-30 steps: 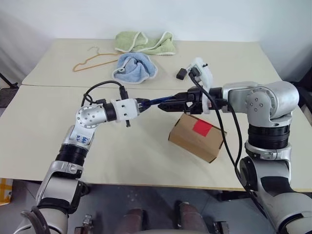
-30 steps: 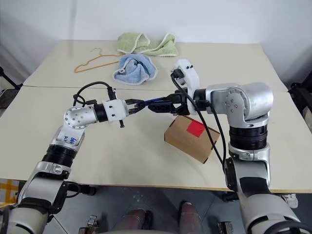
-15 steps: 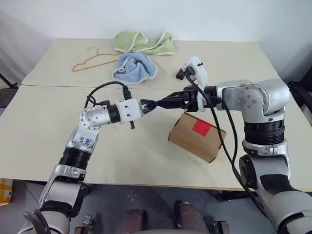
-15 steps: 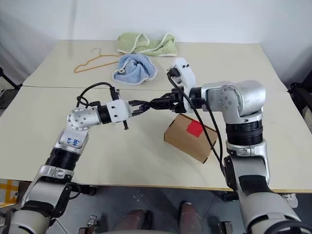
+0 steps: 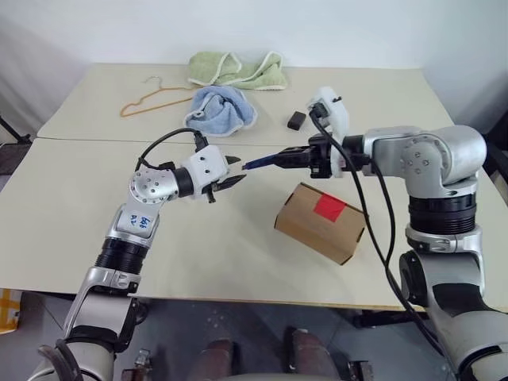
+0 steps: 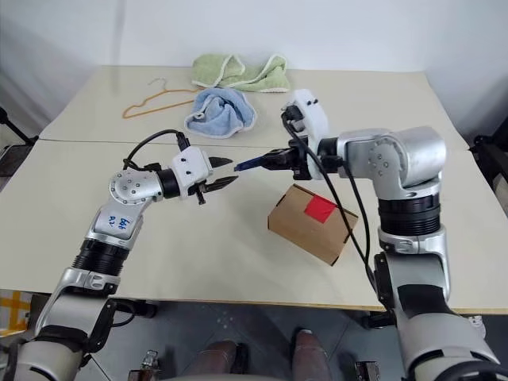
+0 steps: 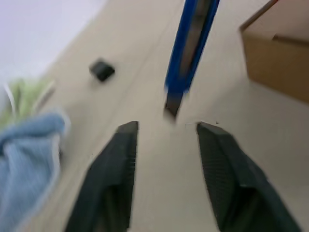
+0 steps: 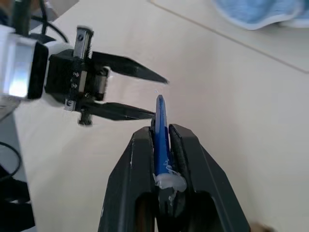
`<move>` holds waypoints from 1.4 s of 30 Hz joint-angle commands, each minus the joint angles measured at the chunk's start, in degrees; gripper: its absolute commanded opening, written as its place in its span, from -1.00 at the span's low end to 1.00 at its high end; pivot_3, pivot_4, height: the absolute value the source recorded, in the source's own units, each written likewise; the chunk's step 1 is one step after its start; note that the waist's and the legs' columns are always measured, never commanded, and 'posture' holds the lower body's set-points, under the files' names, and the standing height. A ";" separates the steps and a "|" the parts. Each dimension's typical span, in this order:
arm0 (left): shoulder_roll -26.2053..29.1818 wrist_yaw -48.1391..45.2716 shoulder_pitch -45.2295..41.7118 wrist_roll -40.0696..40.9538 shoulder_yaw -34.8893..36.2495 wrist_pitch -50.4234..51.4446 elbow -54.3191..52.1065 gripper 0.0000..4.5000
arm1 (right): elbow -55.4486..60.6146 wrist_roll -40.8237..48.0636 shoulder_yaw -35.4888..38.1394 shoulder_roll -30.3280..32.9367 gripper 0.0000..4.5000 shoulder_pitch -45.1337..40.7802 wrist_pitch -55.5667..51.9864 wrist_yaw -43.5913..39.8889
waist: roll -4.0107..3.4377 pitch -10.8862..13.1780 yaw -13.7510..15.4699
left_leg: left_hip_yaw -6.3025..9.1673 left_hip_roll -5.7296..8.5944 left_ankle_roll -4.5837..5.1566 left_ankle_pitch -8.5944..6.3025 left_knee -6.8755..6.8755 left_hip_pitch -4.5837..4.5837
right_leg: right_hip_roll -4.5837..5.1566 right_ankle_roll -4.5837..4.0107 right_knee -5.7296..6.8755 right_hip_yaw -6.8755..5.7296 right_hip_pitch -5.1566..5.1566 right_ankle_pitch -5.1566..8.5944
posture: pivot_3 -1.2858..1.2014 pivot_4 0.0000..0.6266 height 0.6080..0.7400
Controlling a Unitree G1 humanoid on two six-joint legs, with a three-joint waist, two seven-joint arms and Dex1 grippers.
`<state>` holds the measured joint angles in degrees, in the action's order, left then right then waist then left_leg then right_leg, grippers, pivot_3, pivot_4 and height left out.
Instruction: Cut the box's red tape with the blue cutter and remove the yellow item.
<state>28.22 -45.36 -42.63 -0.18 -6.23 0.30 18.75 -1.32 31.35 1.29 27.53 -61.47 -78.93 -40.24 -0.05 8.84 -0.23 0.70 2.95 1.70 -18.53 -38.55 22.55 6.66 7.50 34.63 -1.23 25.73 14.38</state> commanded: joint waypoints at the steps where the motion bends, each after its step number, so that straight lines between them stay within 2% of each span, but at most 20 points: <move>1: 3.39 -3.57 -2.08 4.75 4.21 7.29 -0.91 0.38 | 3.28 1.20 3.54 2.93 -0.92 -1.27 0.28 0.65 | 0.02 0.01 -0.01 | 0.00 -0.01 0.00 0.00 0.00 0.00 | 0.00 0.00 0.00 0.00 0.00 0.00 | 0.03 -0.52 1.00; 5: 7.76 -8.90 -3.86 11.52 7.68 20.31 -2.10 0.94 | 6.09 2.45 7.35 7.30 -0.92 0.22 -1.11 1.33 | 0.06 0.15 0.00 | 0.03 -0.06 -0.01 0.00 -0.10 0.09 | -0.02 0.00 0.00 -0.03 0.04 0.00 | 0.03 -0.52 1.00; 6: 8.49 -10.14 -3.88 12.68 7.88 22.57 -2.73 1.00 | 7.09 2.94 8.59 8.30 -0.92 0.80 -1.86 1.55 | 0.06 0.15 0.03 | 0.03 -0.05 0.00 0.00 -0.09 0.07 | -0.01 0.00 0.01 -0.01 0.03 0.00 | 0.03 -0.52 1.00; 10: 8.88 -10.85 -4.14 12.99 5.96 27.55 -5.92 1.00 | 10.22 3.92 11.70 10.93 -0.92 3.25 -3.94 2.79 | 0.08 0.16 0.36 | 0.09 -0.03 0.02 -0.02 -0.12 0.09 | 0.02 0.00 -0.01 -0.01 -0.03 0.00 | 0.03 -0.52 1.00; 14: 4.13 -12.59 -4.94 16.14 2.97 31.61 -10.43 1.00 | 14.37 5.78 15.54 13.01 -0.92 6.64 -6.10 3.42 | 0.09 0.17 0.82 | 0.17 0.00 0.09 -0.06 -0.34 0.20 | 0.04 0.03 -0.01 0.01 -0.06 -0.02 | 0.03 -0.52 1.00; 17: -0.61 -13.45 -6.12 18.23 0.12 34.88 -12.96 0.75 | 17.95 7.36 18.16 15.48 -0.92 9.99 -7.18 3.06 | 0.10 0.17 1.30 | 0.18 0.01 0.15 -0.10 -0.45 0.29 | 0.04 0.06 -0.04 0.04 -0.05 -0.03 | 0.03 -0.52 1.00; 24: -9.93 -14.63 -11.16 19.65 -5.29 38.20 -10.57 -0.23 | 22.34 9.32 20.58 21.09 -0.92 16.41 -7.28 3.10 | 0.11 0.18 1.62 | 0.13 0.01 0.15 -0.10 -0.54 0.37 | 0.01 0.15 -0.16 0.02 -0.05 -0.08 | 0.03 -0.52 1.00; 28: -11.20 -16.77 -12.83 18.68 -8.36 39.15 -8.77 -0.80 | 24.85 10.41 20.71 22.65 -0.92 18.92 -7.35 3.38 | 0.08 0.19 1.32 | -0.04 -0.03 0.16 -0.10 -0.55 0.31 | -0.02 0.23 -0.20 0.09 -0.06 -0.13 | 0.03 -0.52 1.00; 30: -11.00 -18.09 -12.92 17.75 -10.25 38.41 -8.14 -1.00 | 26.63 10.91 20.24 23.48 -0.92 20.72 -7.09 3.33 | 0.08 0.20 1.40 | -0.07 -0.11 0.14 -0.09 -0.55 0.29 | -0.08 0.23 -0.19 0.12 -0.06 -0.13 | 0.03 -0.52 1.00; 34: -9.92 -20.97 -11.90 15.25 -14.83 36.98 -7.17 -1.00 | 28.86 13.60 20.84 22.38 -0.92 21.33 -7.27 3.06 | 0.06 0.22 1.51 | -0.10 -0.11 0.13 -0.08 -0.56 0.26 | -0.08 0.24 -0.19 0.15 -0.08 -0.14 | 0.03 -0.52 1.00; 42: -10.79 -19.36 -10.27 11.15 -16.61 30.58 -4.38 -1.00 | 28.15 13.30 16.11 22.95 -0.92 24.14 -3.31 3.64 | 0.06 0.23 1.67 | -0.07 -0.10 0.14 -0.08 -0.56 0.27 | -0.02 0.25 -0.23 0.16 -0.11 -0.14 | 0.03 -0.52 1.00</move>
<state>17.88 -64.71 -52.54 11.24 -23.25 32.10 14.70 26.04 44.70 16.99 49.84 -36.96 -84.12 -36.74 0.01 9.07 1.44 0.64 2.86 1.84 -18.61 -39.11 22.82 6.64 7.75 34.39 -1.07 25.62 14.24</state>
